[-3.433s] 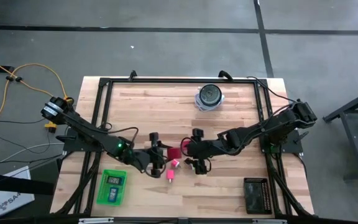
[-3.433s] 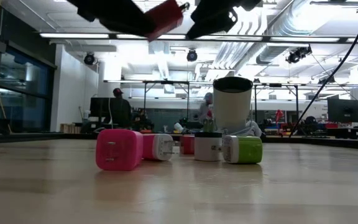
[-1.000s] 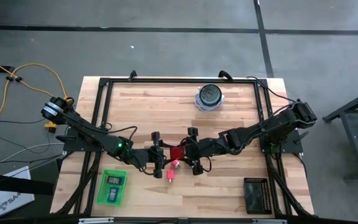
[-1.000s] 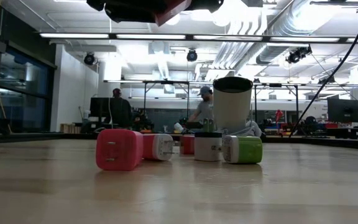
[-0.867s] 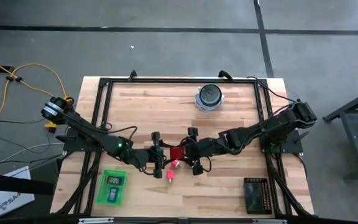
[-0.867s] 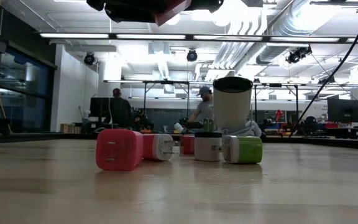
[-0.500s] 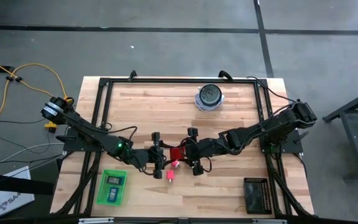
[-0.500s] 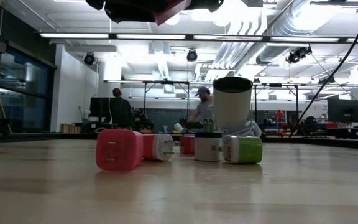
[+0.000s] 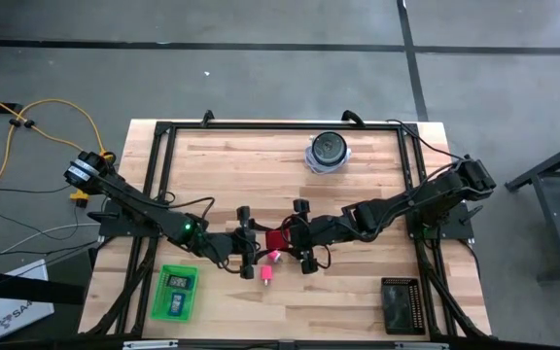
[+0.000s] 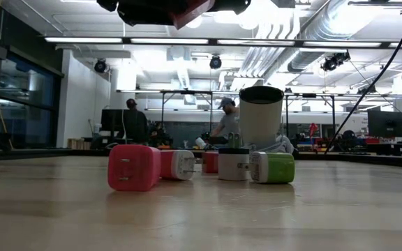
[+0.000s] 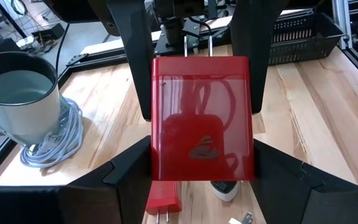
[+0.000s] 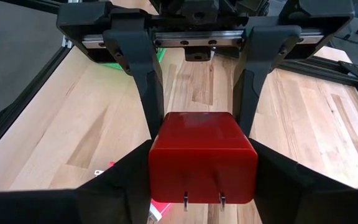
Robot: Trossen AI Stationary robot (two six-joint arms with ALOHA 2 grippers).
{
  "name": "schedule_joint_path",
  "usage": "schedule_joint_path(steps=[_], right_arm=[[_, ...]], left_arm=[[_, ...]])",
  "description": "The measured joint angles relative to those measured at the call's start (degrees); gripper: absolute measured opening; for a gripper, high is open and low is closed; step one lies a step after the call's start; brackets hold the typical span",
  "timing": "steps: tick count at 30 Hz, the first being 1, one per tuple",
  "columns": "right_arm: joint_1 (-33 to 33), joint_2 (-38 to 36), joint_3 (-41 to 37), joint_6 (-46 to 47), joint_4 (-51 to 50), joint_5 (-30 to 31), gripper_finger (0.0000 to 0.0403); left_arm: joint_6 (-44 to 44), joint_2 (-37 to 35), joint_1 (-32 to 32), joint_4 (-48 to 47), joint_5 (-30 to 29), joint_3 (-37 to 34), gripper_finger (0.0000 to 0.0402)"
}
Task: Pick & Place Office items
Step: Put the left red charger adapter into the black bin
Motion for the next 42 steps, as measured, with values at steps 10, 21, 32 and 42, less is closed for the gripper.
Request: schedule_joint_path(steps=[10,21,32,42], right_arm=[[0.0,0.0,-0.01,0.0,0.0,0.0,0.0202],[0.04,0.0,0.0,0.49,-1.06,-0.02,0.0201],[0.04,0.0,0.0,3.7,-6.69,0.61,0.0201],[0.49,-3.03,0.0,12.27,-17.62,3.01,0.0201]], left_arm=[[1.53,0.02,0.02,-0.24,0.0,0.0,0.0247],[1.71,0.07,0.02,-0.09,0.0,0.0,0.0316],[3.38,0.07,0.0,0.66,0.0,0.0,0.0317],[3.37,0.07,0.02,0.63,0.0,0.0,0.0317]])
